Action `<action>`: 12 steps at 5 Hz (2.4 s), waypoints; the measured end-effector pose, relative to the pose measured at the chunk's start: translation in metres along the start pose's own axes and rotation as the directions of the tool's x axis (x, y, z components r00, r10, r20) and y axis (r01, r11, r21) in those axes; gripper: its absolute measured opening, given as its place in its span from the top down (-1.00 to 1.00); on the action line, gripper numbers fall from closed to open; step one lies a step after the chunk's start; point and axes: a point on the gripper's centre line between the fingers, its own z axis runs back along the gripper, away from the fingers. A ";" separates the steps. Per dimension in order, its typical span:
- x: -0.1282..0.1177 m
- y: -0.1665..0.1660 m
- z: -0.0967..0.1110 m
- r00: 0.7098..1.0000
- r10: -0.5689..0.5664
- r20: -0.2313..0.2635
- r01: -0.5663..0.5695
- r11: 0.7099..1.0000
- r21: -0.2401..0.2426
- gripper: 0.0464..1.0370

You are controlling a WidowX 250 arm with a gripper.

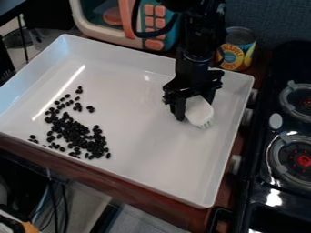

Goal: Sweep into pile

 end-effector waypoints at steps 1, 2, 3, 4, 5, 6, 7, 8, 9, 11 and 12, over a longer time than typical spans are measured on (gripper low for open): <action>0.007 0.008 -0.002 1.000 0.025 -0.005 -0.025 1.000 0.009 -0.38; 0.013 0.025 -0.001 0.998 0.067 -0.018 -0.066 0.997 0.038 -0.38; 0.031 0.067 0.001 0.987 0.160 -0.034 -0.155 0.983 0.102 -0.37; 0.036 0.095 0.005 0.976 0.209 -0.052 -0.199 0.968 0.153 -0.37; 0.044 0.126 0.012 0.960 0.276 -0.041 -0.264 0.946 0.187 -0.37; 0.042 0.143 0.005 0.957 0.288 -0.024 -0.276 0.937 0.215 -0.37; 0.042 0.158 0.003 0.954 0.299 -0.010 -0.289 0.929 0.231 -0.37; 0.039 0.149 0.013 0.956 0.292 -0.028 -0.282 0.942 0.179 -0.37; 0.031 0.132 0.038 0.961 0.271 -0.046 -0.265 0.958 0.107 -0.37; 0.028 0.097 0.037 0.962 0.264 -0.065 -0.260 0.963 0.065 -0.37; 0.037 0.092 0.003 0.958 0.280 -0.058 -0.271 0.953 0.133 -0.37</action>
